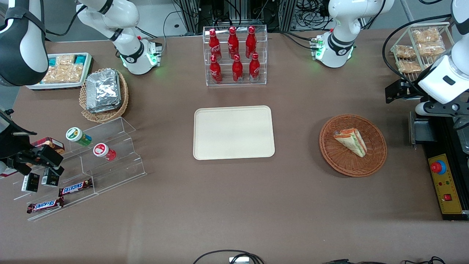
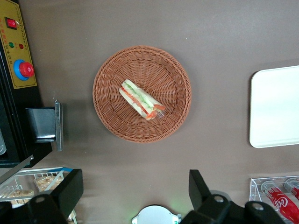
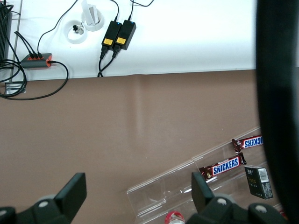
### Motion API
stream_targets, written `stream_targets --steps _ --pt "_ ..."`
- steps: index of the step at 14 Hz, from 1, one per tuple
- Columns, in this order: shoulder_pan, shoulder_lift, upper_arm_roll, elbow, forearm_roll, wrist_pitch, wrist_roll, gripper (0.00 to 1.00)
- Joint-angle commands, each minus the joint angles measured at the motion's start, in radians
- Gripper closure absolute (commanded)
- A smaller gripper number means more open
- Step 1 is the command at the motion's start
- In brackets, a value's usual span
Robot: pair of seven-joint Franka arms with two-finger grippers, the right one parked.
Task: Place sandwich from basket to tray
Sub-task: 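Move the left gripper over the wrapped sandwich in the wicker basket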
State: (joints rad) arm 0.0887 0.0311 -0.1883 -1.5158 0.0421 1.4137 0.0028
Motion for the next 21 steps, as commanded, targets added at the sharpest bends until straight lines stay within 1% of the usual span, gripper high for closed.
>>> stream_targets --steps 1,3,5,6,8,10,11,13,15,17,21 --pt "0.005 -0.008 0.001 -0.007 0.015 -0.002 0.005 0.00" --pt "0.006 -0.007 0.003 -0.007 0.016 -0.001 -0.024 0.00" --pt "0.035 -0.004 0.004 -0.014 0.019 0.008 -0.047 0.00" --pt "0.037 -0.001 0.006 -0.044 0.019 0.040 -0.061 0.00" --pt "0.037 -0.045 0.004 -0.186 0.038 0.147 -0.098 0.00" --pt "0.040 -0.088 0.006 -0.356 0.039 0.297 -0.119 0.00" --pt "0.063 -0.091 0.004 -0.422 0.039 0.374 -0.150 0.00" --pt "0.069 -0.092 0.004 -0.553 0.041 0.541 -0.214 0.00" --pt "0.071 -0.089 0.004 -0.653 0.039 0.673 -0.289 0.00" --pt "0.069 -0.074 0.004 -0.699 0.041 0.747 -0.371 0.00" --pt "0.071 -0.017 0.004 -0.704 0.035 0.771 -0.495 0.00"
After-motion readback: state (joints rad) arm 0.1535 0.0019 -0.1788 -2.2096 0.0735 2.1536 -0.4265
